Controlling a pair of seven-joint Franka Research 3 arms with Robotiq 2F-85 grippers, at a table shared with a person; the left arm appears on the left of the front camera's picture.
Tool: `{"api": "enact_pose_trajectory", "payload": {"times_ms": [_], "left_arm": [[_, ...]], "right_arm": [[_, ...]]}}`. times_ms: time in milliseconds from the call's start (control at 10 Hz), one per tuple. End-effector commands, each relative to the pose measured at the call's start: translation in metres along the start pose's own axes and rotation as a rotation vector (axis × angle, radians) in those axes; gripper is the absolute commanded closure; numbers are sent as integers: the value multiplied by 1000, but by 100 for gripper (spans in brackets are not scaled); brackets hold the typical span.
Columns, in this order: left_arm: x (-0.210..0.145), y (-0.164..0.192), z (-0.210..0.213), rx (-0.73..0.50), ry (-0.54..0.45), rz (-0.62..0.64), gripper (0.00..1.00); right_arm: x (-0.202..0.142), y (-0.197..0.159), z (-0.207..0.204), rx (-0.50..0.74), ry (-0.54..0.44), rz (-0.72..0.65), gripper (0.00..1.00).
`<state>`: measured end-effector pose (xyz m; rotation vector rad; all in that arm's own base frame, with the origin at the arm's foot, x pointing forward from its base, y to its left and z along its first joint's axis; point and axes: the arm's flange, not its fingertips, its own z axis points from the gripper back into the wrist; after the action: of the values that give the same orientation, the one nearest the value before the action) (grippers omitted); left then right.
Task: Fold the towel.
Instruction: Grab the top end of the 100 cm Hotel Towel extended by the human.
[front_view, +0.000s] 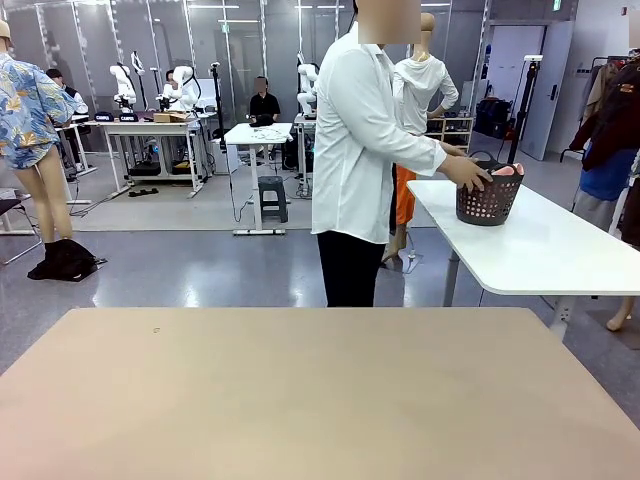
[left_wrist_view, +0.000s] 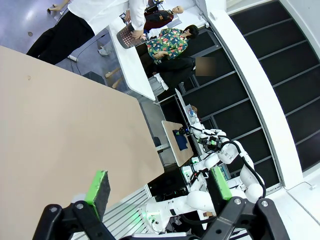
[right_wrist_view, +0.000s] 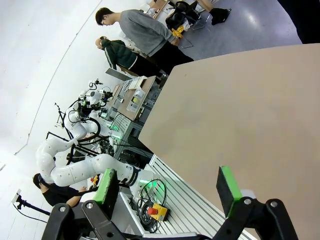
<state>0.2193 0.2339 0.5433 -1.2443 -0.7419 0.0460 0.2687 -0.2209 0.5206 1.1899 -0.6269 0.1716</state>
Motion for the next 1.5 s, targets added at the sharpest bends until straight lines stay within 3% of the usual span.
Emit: {"api": "enact_pose_trajectory", "payload": {"times_ms": [0, 1400], "left_arm": [[3, 0, 1, -20, -6, -23, 0], [3, 0, 1, -20, -6, -23, 0]], "right_arm": [[2, 0, 1, 9, -10, 23, 0], [2, 0, 1, 9, -10, 23, 0]]}}
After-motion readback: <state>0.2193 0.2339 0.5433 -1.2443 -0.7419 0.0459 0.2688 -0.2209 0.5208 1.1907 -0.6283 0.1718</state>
